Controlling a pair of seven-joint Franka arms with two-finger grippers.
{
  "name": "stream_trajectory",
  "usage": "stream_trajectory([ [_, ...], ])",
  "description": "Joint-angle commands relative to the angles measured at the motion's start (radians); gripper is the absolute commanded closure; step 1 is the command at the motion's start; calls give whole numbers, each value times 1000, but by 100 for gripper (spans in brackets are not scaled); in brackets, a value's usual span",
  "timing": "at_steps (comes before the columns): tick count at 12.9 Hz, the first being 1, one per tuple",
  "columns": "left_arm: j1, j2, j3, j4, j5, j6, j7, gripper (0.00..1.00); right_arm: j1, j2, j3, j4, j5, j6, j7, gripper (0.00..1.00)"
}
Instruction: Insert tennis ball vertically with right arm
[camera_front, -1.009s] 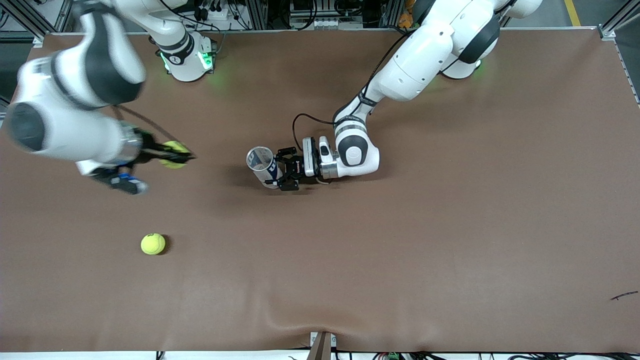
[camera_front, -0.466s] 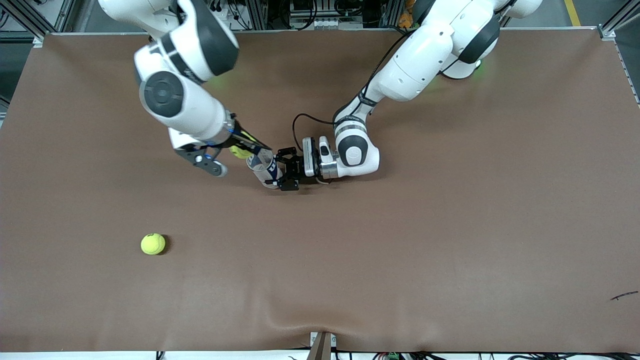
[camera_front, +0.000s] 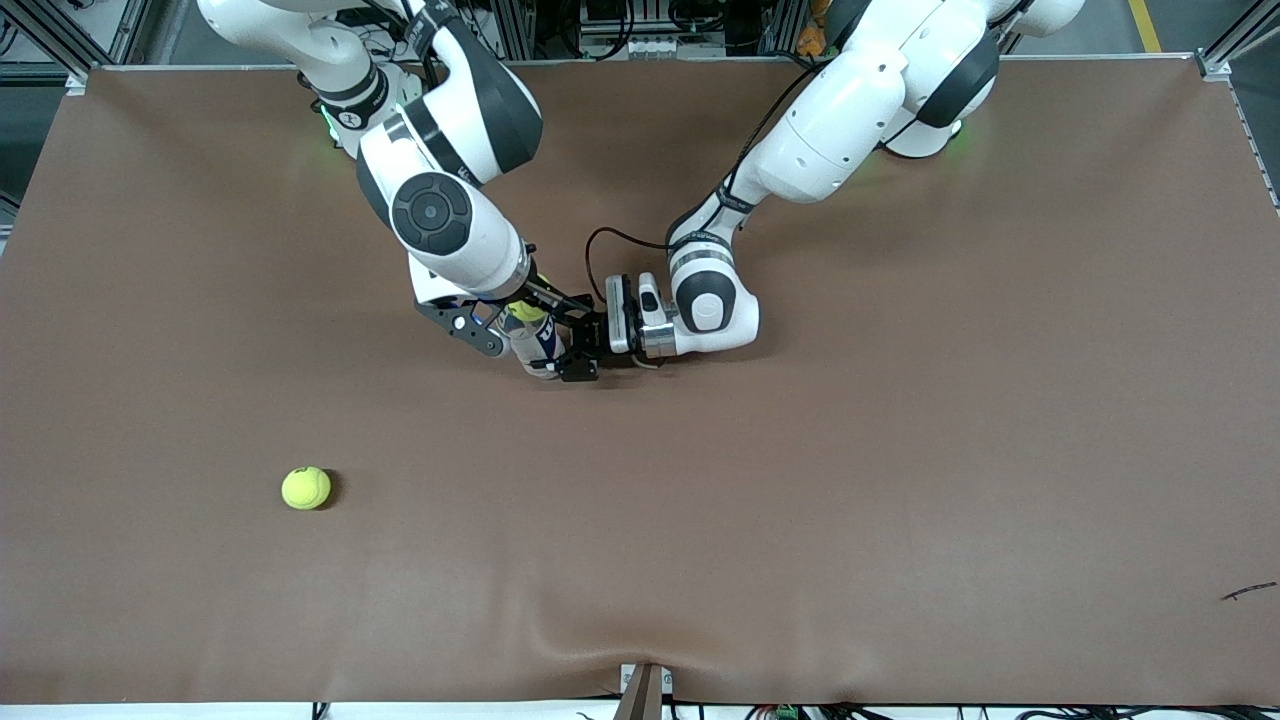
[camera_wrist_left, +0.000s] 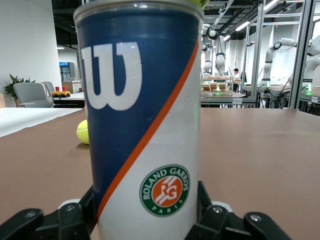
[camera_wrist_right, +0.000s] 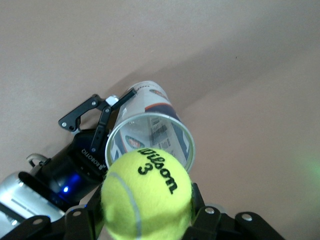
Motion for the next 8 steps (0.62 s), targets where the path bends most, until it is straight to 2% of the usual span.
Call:
stream_trajectory([
  [1,4,36,0,22,-47,8,147,25,2,18,-5,2,-29,0,17,43],
  [2,4,36,0,22,-47,8,150,25,-3,19,-5,2,-35,0,15,35],
  [4,4,36,0,22,-47,8,152,25,-9,18,-8,3,-35,-3,17,0],
  [8,4,36,0,22,-47,8,152,25,-9,6,-10,32,-28,-15,21,0],
])
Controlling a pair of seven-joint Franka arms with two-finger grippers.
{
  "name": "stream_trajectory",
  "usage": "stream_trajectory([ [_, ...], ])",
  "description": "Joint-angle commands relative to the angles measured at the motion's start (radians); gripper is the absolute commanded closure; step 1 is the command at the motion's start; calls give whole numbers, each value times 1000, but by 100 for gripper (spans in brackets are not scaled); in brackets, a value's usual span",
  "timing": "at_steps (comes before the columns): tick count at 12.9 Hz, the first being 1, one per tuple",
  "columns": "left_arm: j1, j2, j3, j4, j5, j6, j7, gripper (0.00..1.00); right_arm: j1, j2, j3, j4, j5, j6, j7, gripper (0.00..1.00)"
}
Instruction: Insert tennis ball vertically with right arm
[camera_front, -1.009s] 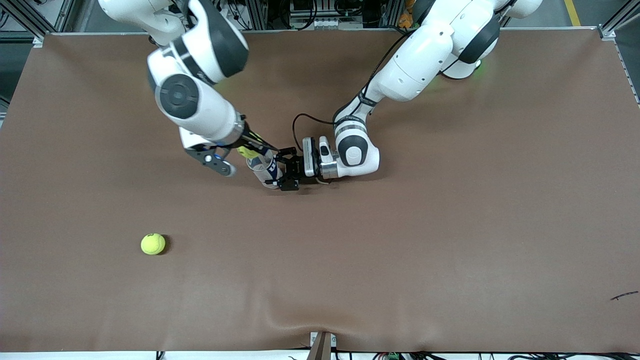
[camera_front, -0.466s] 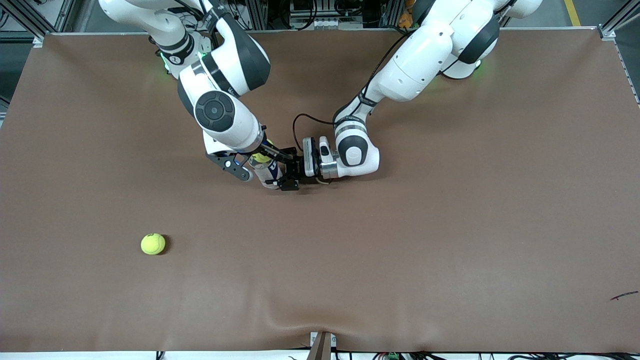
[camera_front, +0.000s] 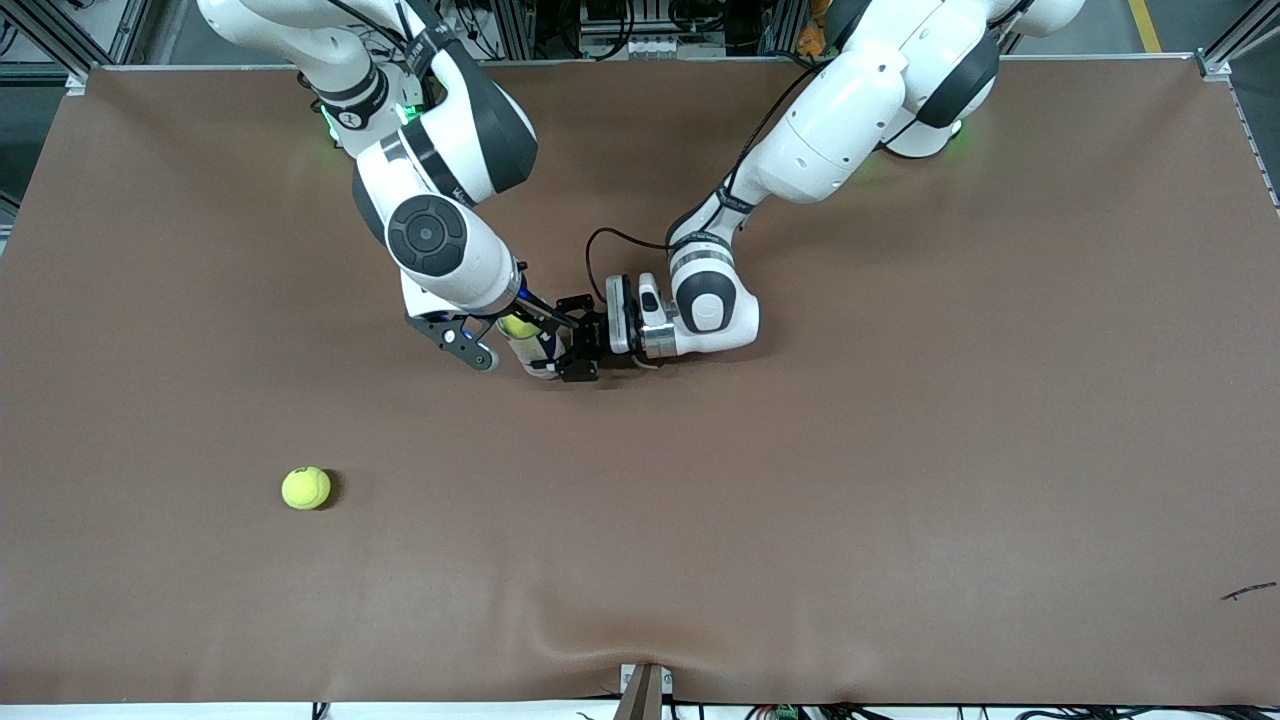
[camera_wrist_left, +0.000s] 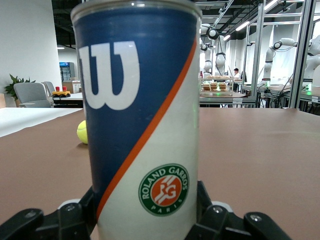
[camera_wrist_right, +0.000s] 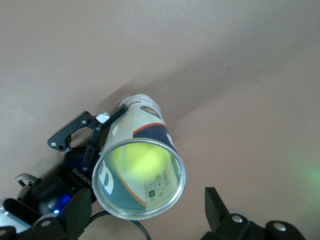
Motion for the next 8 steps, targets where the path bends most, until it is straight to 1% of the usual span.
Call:
stream_trajectory([
  [1,4,36,-1,22,-47,8,151,25,-7,-16,5,46,-7,-36,31,0],
  [2,4,36,-1,22,-47,8,151,25,-21,-16,3,81,-10,-71,37,0],
  [4,4,36,-1,22,-47,8,151,25,-117,-15,2,125,-20,-124,-9,0],
  [7,4,36,-1,22,-47,8,151,24,-309,-2,2,138,-26,-118,-323,0],
  [8,3,36,-1,22,-47,8,151,25,-357,24,2,141,-36,-106,-438,0],
])
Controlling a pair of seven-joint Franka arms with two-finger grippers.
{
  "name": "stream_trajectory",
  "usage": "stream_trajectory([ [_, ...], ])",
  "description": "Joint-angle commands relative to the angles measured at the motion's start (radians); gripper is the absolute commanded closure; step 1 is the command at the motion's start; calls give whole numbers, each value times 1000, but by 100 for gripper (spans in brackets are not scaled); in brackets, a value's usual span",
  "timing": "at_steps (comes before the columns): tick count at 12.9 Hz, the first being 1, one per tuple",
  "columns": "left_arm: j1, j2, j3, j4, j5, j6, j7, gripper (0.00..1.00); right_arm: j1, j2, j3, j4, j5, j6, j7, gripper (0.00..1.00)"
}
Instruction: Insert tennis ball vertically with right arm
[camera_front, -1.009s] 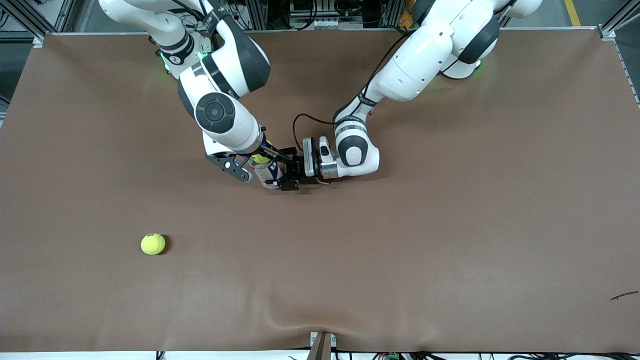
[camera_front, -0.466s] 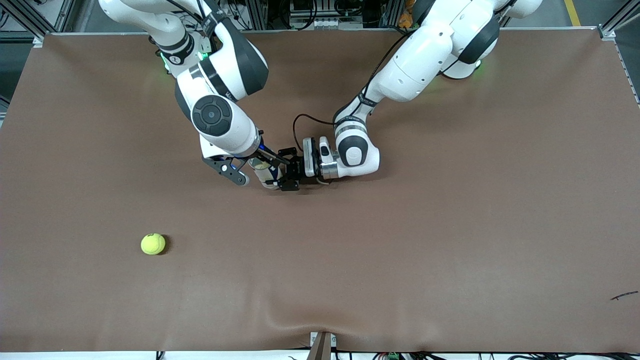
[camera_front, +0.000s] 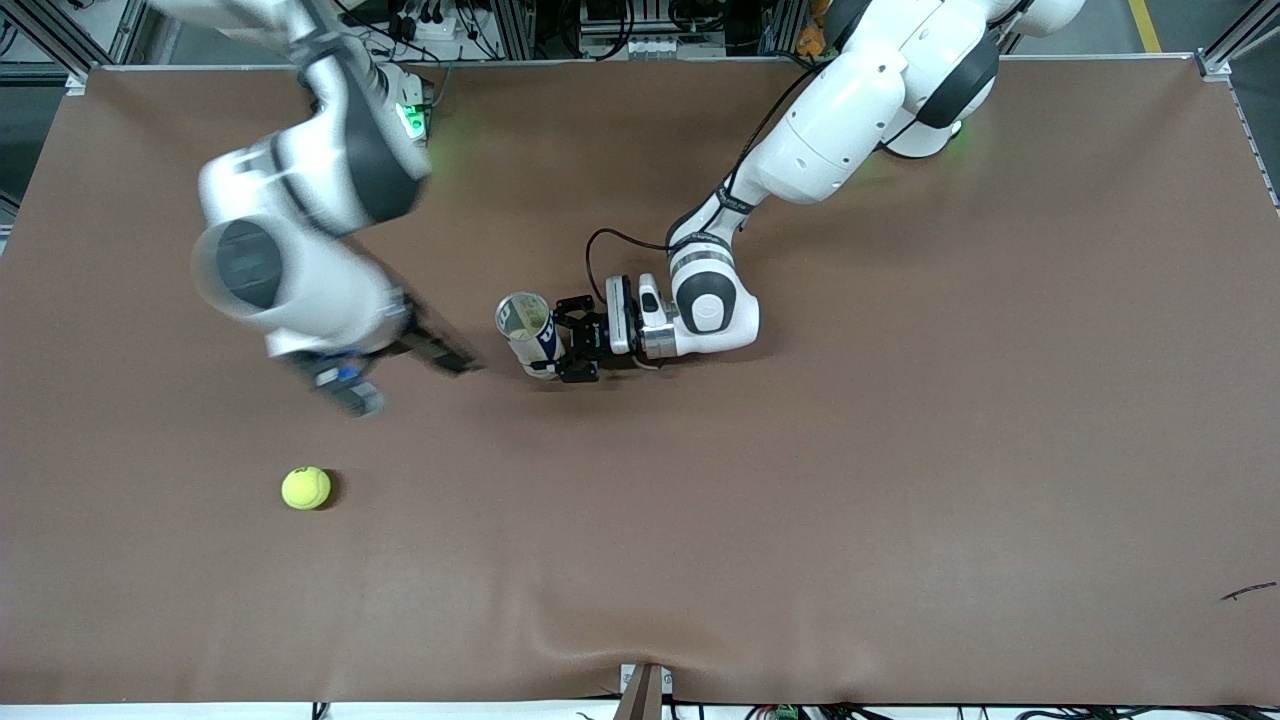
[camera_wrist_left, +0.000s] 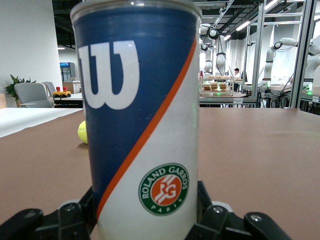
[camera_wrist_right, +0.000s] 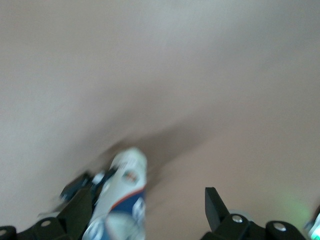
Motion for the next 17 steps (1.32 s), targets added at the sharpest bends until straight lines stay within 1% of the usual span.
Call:
stream_trajectory([
  [1,4,34,-2,19,-46,7,151,25,-140,75,20,40,-41,28,-255,0],
  [3,5,34,-2,19,-46,8,151,24,-198,179,20,107,-103,74,-426,0],
  [5,5,34,-2,19,-46,8,151,24,-250,292,20,162,-143,175,-541,0],
  [7,3,34,-2,19,-46,8,149,24,-280,401,11,173,-179,337,-545,0],
  [8,3,35,-2,19,-48,8,151,24,-289,434,8,172,-193,384,-542,0],
  [9,3,34,-2,19,-48,8,151,24,-294,446,8,170,-191,389,-534,0],
  [12,3,37,-2,19,-48,8,151,24,-298,474,8,160,-176,398,-424,0],
  [16,4,35,-2,19,-48,8,151,24,-304,488,8,134,-174,456,-424,0],
  [17,5,37,-2,18,-48,8,151,24,-306,488,8,134,-174,458,-422,18],
])
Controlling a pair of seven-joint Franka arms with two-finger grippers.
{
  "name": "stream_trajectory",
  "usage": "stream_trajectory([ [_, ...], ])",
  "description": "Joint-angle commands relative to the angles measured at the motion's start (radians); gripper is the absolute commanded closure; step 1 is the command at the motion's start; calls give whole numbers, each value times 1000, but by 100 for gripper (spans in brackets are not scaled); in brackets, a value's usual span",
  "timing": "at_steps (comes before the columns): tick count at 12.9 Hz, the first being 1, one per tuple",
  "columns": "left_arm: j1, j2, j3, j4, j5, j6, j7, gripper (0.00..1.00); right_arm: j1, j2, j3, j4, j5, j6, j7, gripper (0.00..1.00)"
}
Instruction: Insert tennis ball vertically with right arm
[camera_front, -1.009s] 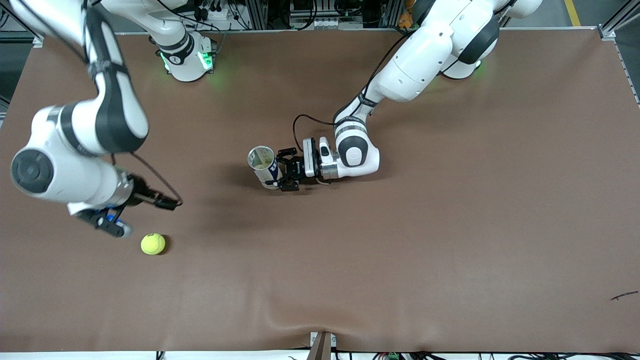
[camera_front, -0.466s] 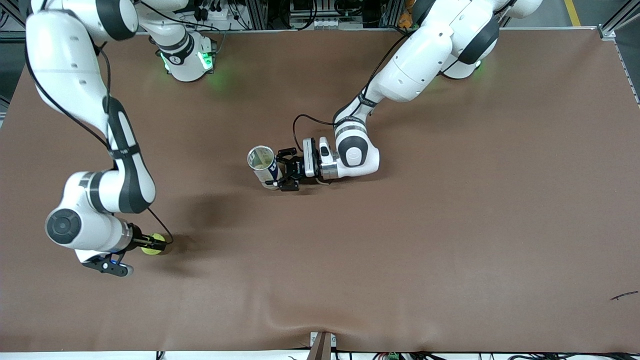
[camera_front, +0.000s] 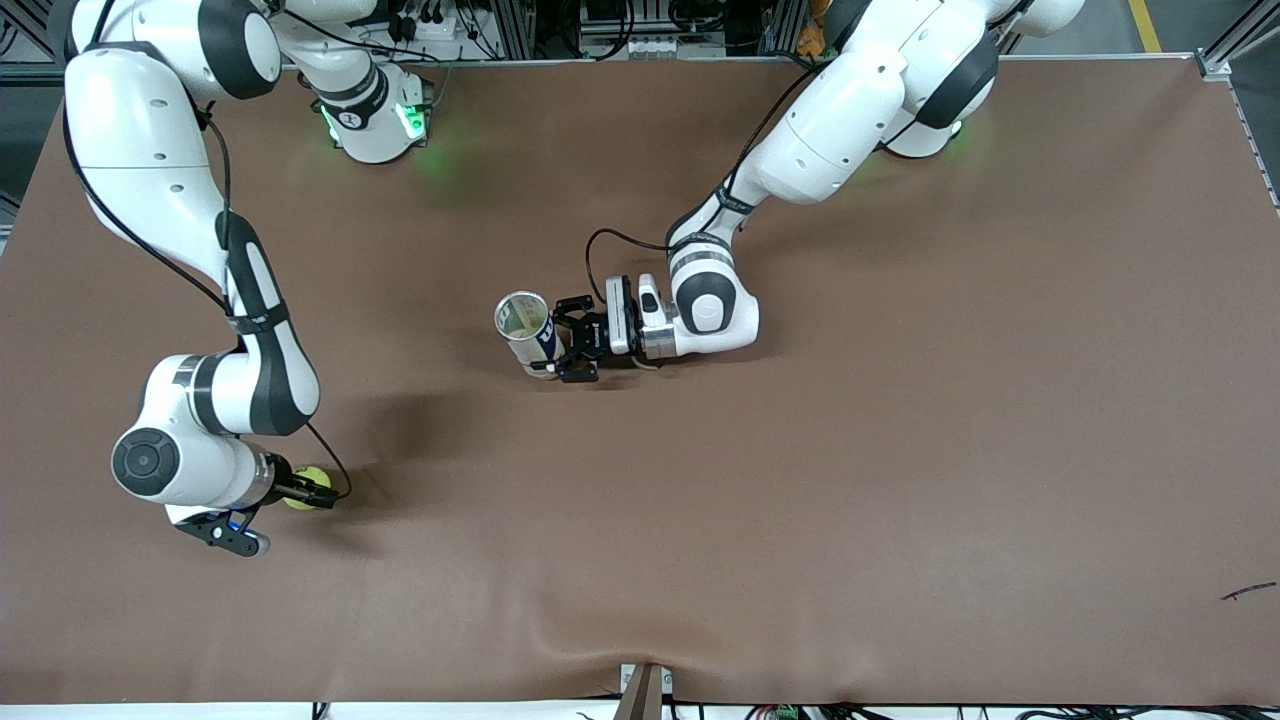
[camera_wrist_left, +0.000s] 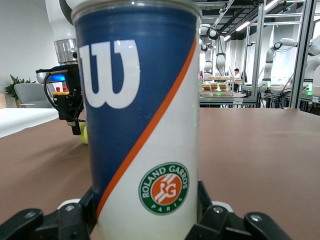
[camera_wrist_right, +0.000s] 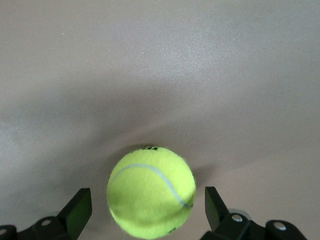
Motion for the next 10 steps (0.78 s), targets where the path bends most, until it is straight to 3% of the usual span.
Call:
stream_trajectory([
  [1,5,33,-2,15,-48,10,151,24,-19,11,12,4,-11,15,17,38],
  [2,5,33,-2,15,-48,10,151,24,-21,11,14,4,-11,15,17,43],
  [6,5,36,-2,15,-48,10,152,24,-5,-44,23,7,-8,-67,21,44],
  [8,5,42,-2,15,-49,10,167,24,-1,-149,78,4,-8,-211,58,44],
  [10,5,42,-2,15,-57,10,169,24,8,-245,180,4,-8,-342,165,43],
])
